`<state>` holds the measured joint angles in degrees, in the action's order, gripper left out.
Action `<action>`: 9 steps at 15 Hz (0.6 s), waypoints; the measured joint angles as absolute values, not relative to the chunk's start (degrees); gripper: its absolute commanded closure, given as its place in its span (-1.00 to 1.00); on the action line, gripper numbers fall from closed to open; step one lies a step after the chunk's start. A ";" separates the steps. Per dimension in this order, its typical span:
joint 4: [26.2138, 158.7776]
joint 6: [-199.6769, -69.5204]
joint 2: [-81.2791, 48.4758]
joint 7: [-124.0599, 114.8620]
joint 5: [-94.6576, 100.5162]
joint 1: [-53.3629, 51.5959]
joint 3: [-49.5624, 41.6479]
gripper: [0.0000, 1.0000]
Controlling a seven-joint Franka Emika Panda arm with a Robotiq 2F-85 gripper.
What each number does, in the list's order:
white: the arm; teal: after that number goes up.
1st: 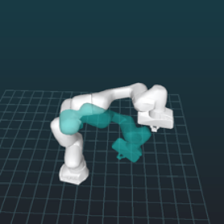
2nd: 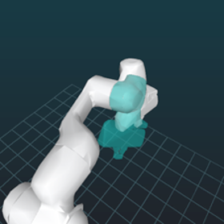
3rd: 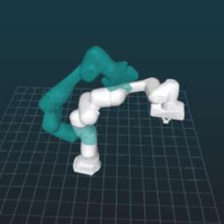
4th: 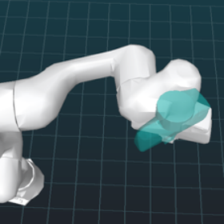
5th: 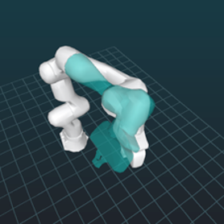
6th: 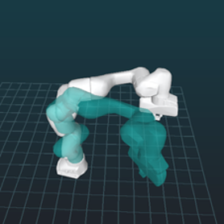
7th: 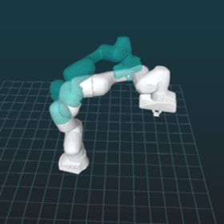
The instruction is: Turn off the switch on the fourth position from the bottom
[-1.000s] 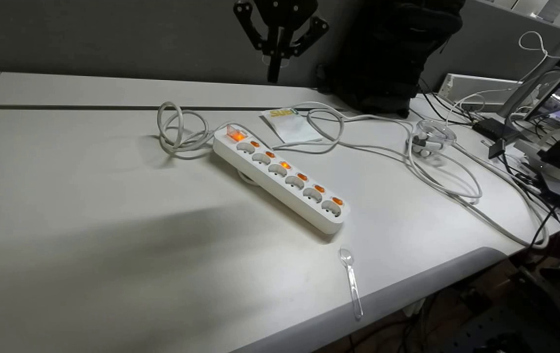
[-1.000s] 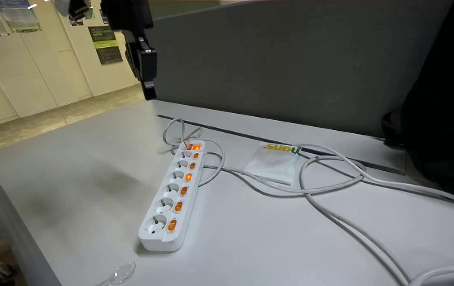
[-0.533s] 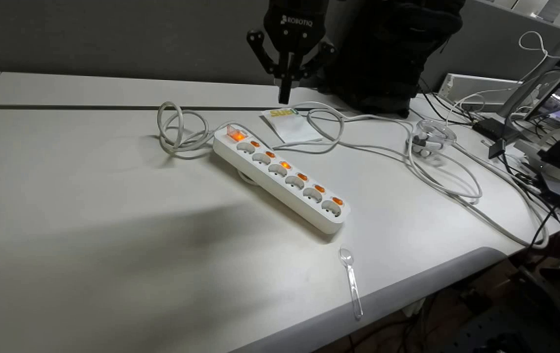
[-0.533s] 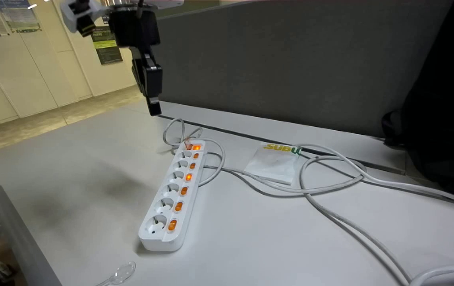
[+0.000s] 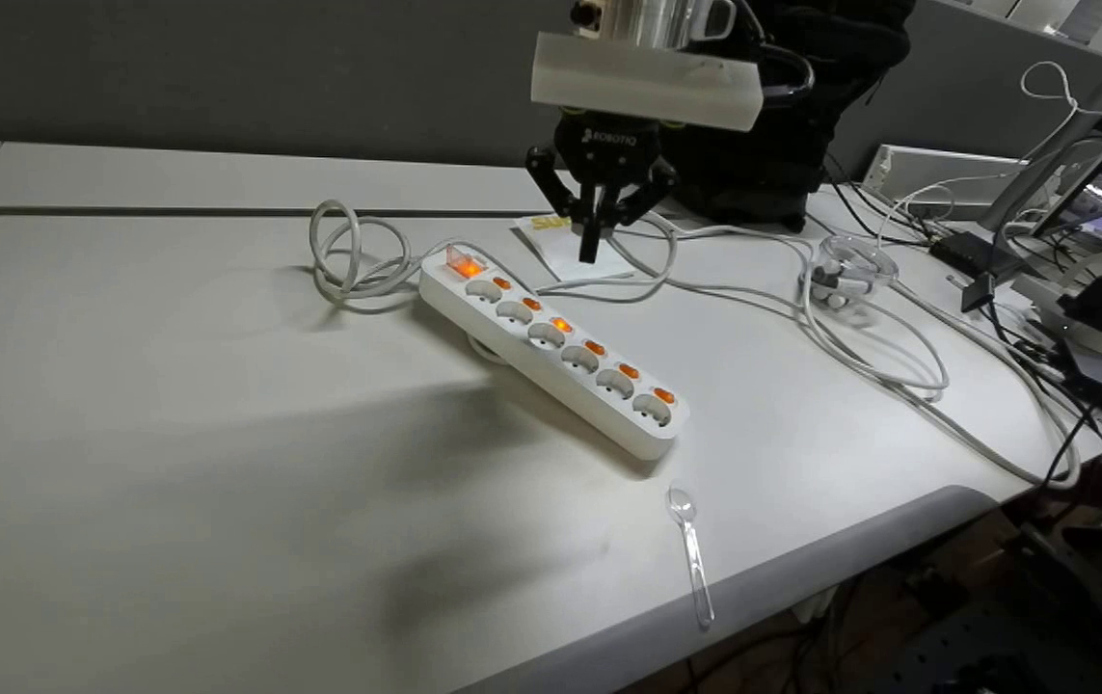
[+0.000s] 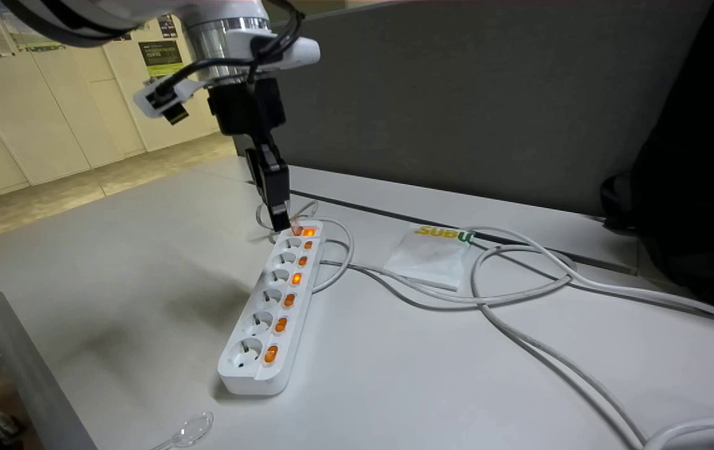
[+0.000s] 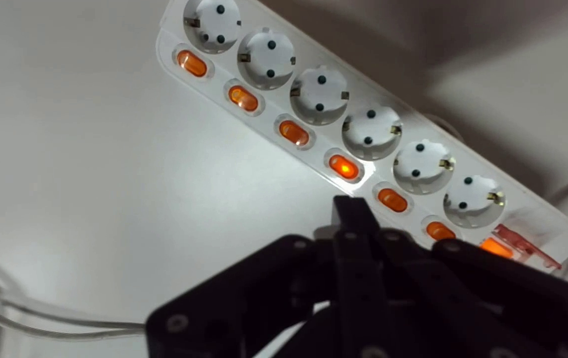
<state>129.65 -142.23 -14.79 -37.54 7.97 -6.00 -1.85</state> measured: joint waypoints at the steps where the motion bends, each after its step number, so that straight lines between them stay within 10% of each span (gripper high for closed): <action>1: 129.74 -142.89 -15.60 -38.22 8.10 -6.07 -2.33 1.00; 9: 129.76 -144.57 -17.34 -39.13 7.95 -6.32 -3.51 1.00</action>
